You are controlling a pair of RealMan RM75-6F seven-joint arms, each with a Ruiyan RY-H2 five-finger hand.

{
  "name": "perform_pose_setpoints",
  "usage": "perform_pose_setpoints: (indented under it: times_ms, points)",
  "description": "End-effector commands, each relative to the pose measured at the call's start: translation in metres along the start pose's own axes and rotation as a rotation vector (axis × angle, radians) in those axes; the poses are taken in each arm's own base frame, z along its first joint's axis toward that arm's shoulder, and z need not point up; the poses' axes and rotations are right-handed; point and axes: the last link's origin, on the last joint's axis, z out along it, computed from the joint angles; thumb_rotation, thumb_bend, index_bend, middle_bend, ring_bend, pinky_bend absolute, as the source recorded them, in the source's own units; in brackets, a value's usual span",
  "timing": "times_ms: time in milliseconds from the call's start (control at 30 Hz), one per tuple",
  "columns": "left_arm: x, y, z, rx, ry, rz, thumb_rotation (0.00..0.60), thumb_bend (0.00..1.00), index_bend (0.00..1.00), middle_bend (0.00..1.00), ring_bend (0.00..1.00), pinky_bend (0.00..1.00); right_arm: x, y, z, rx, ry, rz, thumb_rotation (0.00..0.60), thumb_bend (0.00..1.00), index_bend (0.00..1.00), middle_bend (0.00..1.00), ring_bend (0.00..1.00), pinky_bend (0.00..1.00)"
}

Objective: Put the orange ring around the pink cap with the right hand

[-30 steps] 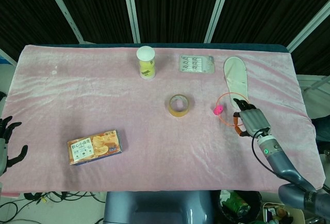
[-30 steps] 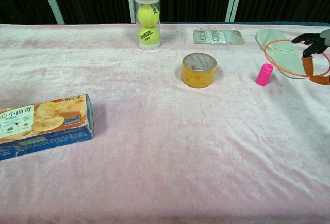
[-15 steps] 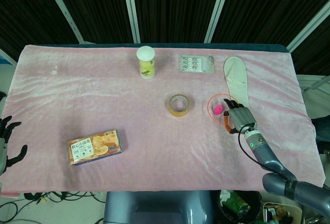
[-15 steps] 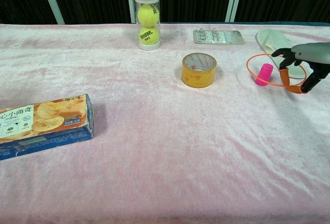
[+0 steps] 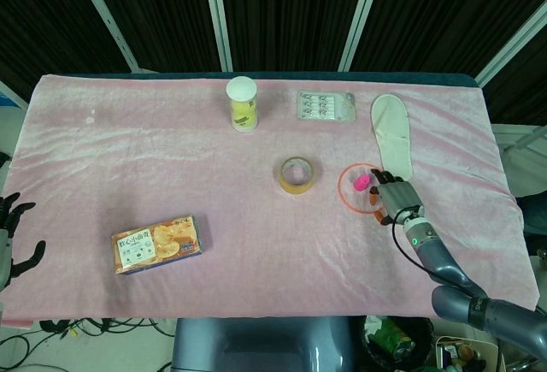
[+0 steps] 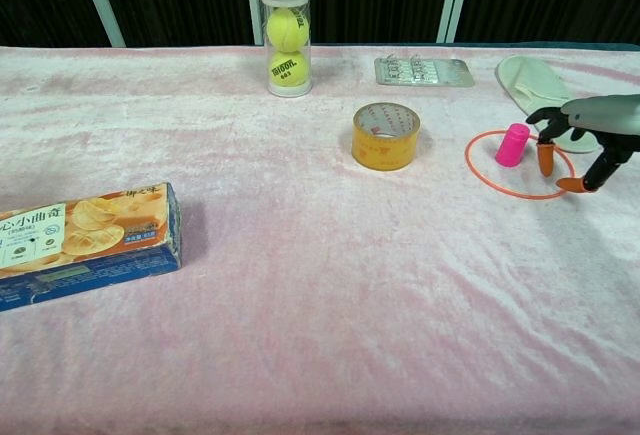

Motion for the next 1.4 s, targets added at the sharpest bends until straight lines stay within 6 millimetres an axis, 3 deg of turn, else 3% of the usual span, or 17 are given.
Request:
perform_pose_setpoints:
  times_ms: [33, 300, 433, 533, 667, 833, 1100, 1400]
  points:
    - [0.000, 0.000, 0.000, 0.000, 0.000, 0.000, 0.600, 0.34, 0.21, 0.06, 0.00, 0.00, 0.001, 0.000, -0.001, 0.000, 0.001, -0.002, 0.600, 0.31, 0.49, 0.00, 0.02, 0.16]
    - [0.000, 0.000, 0.000, 0.000, 0.001, 0.000, 0.600, 0.34, 0.21, 0.06, 0.00, 0.00, 0.014, 0.005, -0.025, 0.008, 0.073, 0.003, 0.600, 0.30, 0.48, 0.00, 0.02, 0.16]
    - [0.000, 0.001, 0.000, -0.002, 0.002, 0.000, 0.600, 0.34, 0.21, 0.06, 0.00, 0.00, 0.018, 0.013, -0.058, 0.018, 0.116, 0.035, 0.600, 0.29, 0.39, 0.00, 0.01, 0.16]
    - [0.000, 0.001, 0.000, -0.005, 0.002, -0.002, 0.600, 0.34, 0.21, 0.06, 0.00, 0.00, 0.017, 0.023, -0.092, 0.014, 0.159, 0.060, 0.600, 0.28, 0.25, 0.00, 0.00, 0.16]
    - [-0.001, 0.003, -0.001, -0.013, -0.002, 0.002, 0.600, 0.34, 0.21, 0.06, 0.00, 0.00, 0.005, 0.036, -0.133, 0.002, 0.204, 0.100, 0.600, 0.24, 0.11, 0.00, 0.00, 0.16]
    - [0.000, 0.003, -0.001, -0.010, 0.004, 0.001, 0.600, 0.34, 0.21, 0.06, 0.00, 0.00, -0.015, 0.049, -0.170, -0.033, 0.283, 0.144, 0.600, 0.22, 0.08, 0.00, 0.00, 0.16]
    - [0.000, 0.003, -0.003, -0.018, 0.006, 0.026, 0.600, 0.34, 0.20, 0.07, 0.00, 0.00, -0.045, 0.067, -0.191, -0.131, 0.387, 0.132, 0.600, 0.22, 0.05, 0.00, 0.00, 0.16]
    - [0.000, 0.003, -0.006, -0.026, 0.013, 0.049, 0.600, 0.34, 0.20, 0.07, 0.00, 0.00, -0.045, 0.073, -0.194, -0.153, 0.458, 0.111, 0.600, 0.22, 0.00, 0.00, 0.00, 0.16]
